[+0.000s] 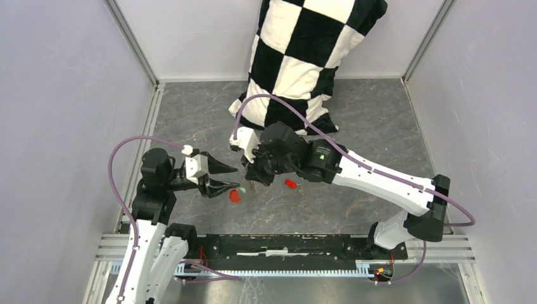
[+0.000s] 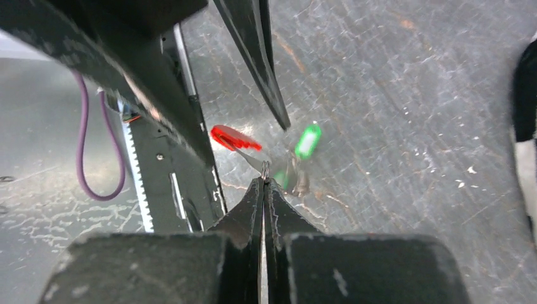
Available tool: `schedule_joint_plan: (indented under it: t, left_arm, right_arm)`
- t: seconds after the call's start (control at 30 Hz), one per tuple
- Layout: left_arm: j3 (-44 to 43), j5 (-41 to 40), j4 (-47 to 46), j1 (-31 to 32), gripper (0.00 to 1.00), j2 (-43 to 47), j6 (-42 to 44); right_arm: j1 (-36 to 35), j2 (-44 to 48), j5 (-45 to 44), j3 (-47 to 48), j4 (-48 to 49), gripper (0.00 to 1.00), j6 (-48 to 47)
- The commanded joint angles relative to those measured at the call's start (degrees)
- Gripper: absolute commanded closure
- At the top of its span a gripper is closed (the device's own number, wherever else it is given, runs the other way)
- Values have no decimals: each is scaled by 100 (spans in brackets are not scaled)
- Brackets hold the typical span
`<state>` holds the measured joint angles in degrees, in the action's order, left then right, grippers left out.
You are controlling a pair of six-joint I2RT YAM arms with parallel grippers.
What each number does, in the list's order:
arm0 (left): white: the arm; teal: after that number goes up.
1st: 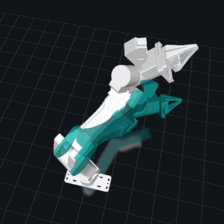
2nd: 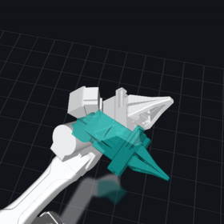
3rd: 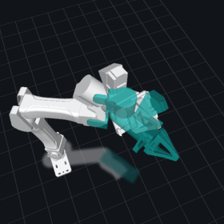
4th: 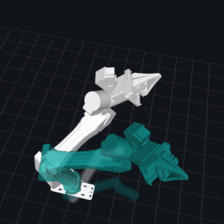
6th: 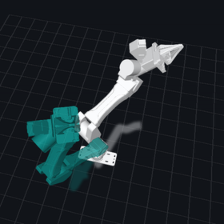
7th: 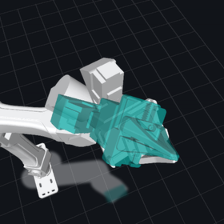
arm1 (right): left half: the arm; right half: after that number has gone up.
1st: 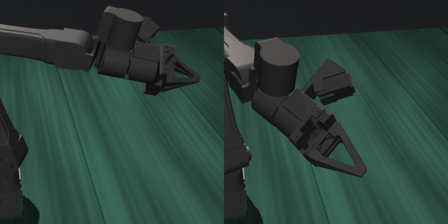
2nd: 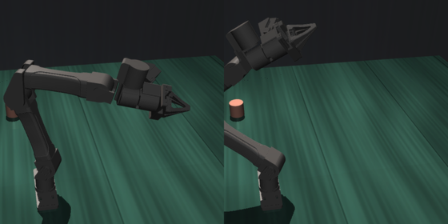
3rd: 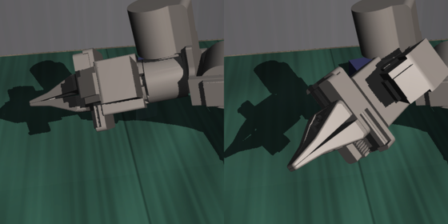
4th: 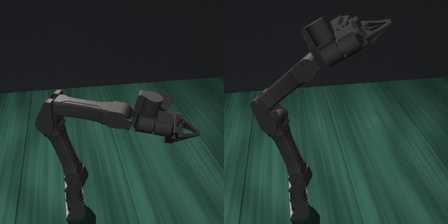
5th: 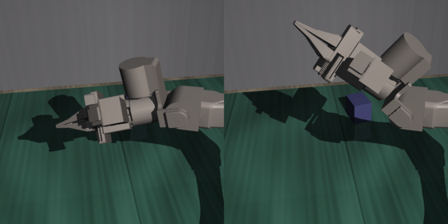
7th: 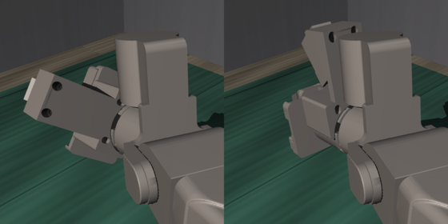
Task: Put the keys on the keyring
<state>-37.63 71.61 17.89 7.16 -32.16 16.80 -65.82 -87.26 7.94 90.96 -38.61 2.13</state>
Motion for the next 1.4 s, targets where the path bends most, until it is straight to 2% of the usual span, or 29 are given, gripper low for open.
schedule_joint_plan:
  t: [0.0,0.1,0.27,0.43,0.73,0.97,1.17,1.37]
  left_arm:
    - [-739,17,725,5,49,-77,1035]
    - [-1056,60,1442,7,55,-152,1653]
    - [-1170,333,1929,6,62,-207,1906]
    - [-1168,597,1955,7,62,-274,1888]
    - [-1335,1323,1958,14,62,-510,1294]
    - [-1395,1575,1964,12,64,-544,1247]
    - [-1393,1639,1964,11,68,-501,1201]
    - [-1400,1681,1967,13,70,-491,1194]
  right_arm:
    - [224,723,821,-734,1359,99,268]
    - [348,898,1115,-971,1636,100,371]
    - [407,1101,1395,-1173,1936,100,475]
    - [422,1400,1583,-1583,2506,100,564]
    - [432,2196,1849,-3042,4945,100,896]
    - [430,2230,2023,-3786,6610,100,1416]
    - [428,2161,2164,-4115,7478,100,1682]
    - [430,2092,2370,-4239,7860,100,1795]
